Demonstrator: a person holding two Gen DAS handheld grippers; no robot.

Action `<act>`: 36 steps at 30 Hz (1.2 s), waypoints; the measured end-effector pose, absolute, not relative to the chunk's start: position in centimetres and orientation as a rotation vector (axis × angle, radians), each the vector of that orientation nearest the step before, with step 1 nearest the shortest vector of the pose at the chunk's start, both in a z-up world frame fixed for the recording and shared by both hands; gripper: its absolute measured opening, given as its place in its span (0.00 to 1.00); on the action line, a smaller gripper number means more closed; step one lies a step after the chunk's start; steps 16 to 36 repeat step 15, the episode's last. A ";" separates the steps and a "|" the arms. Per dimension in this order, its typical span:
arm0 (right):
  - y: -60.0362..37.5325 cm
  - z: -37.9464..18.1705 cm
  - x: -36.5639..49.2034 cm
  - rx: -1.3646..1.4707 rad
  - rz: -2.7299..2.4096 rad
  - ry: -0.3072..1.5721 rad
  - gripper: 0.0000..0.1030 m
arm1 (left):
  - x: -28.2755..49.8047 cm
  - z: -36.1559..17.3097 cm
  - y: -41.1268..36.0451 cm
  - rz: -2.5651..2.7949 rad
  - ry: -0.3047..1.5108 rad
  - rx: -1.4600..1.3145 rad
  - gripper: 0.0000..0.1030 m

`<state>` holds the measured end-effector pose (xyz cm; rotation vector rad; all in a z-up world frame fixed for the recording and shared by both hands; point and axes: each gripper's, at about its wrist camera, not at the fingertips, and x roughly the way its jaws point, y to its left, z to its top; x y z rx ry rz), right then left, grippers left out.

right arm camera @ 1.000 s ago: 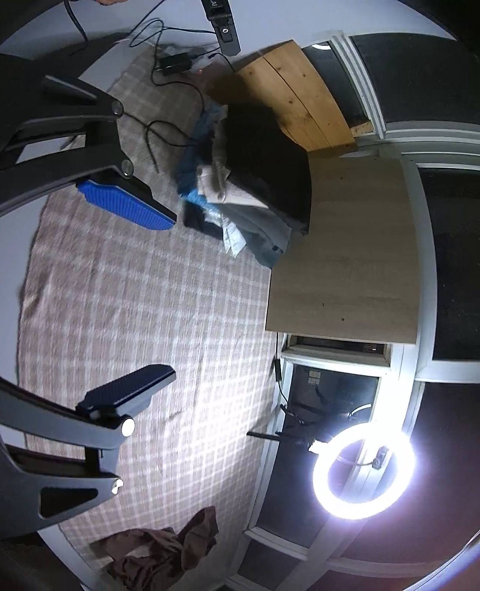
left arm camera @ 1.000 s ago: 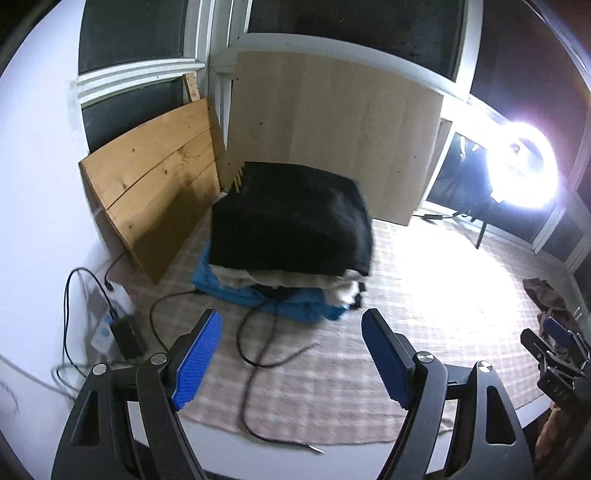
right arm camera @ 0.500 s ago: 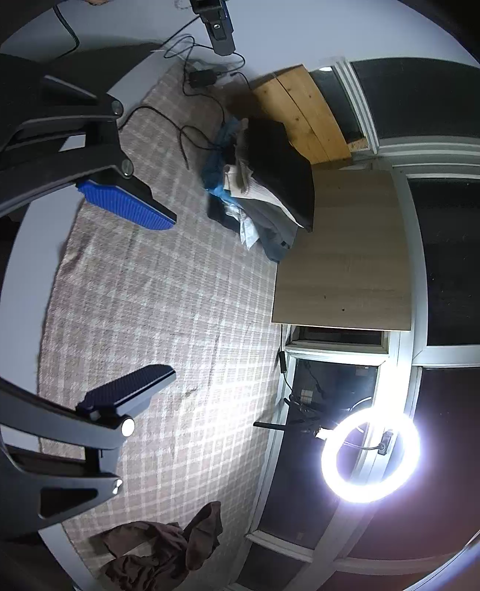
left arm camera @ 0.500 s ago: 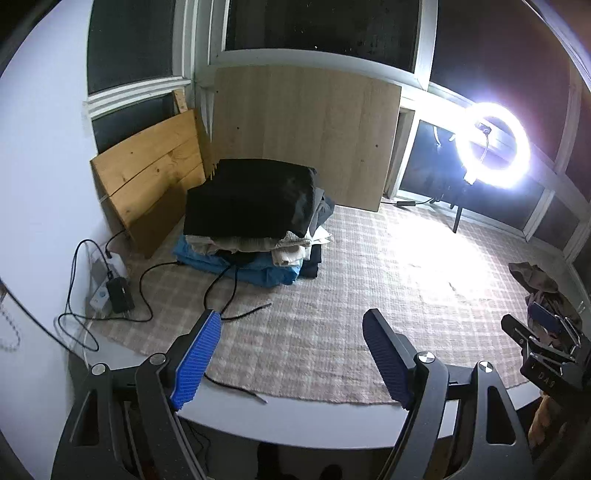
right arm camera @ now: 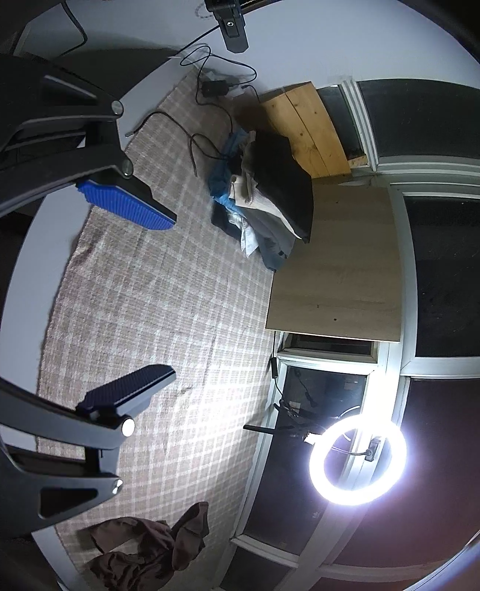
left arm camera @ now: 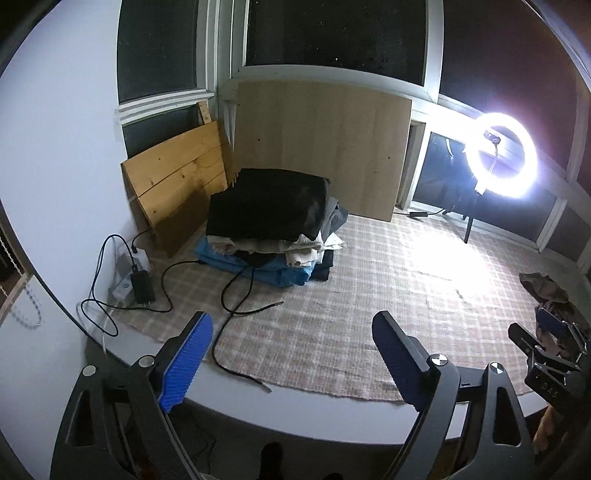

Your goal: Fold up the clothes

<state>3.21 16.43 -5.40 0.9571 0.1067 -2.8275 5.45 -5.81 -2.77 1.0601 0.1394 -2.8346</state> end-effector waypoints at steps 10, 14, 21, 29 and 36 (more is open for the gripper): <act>16.7 -5.3 3.4 0.948 -2.828 0.137 0.73 | 5.9 -2.4 -5.4 -2.820 0.151 1.040 0.86; 16.9 -5.3 3.3 0.952 -2.831 0.137 0.73 | 6.2 -2.1 -5.3 -2.846 0.155 1.006 0.86; 17.0 -5.4 3.3 0.953 -2.832 0.136 0.73 | 6.2 -2.0 -5.2 -2.854 0.156 0.996 0.86; 17.0 -5.4 3.3 0.953 -2.832 0.136 0.73 | 6.2 -2.0 -5.2 -2.854 0.156 0.996 0.86; 17.0 -5.4 3.3 0.953 -2.832 0.136 0.73 | 6.2 -2.0 -5.2 -2.854 0.156 0.996 0.86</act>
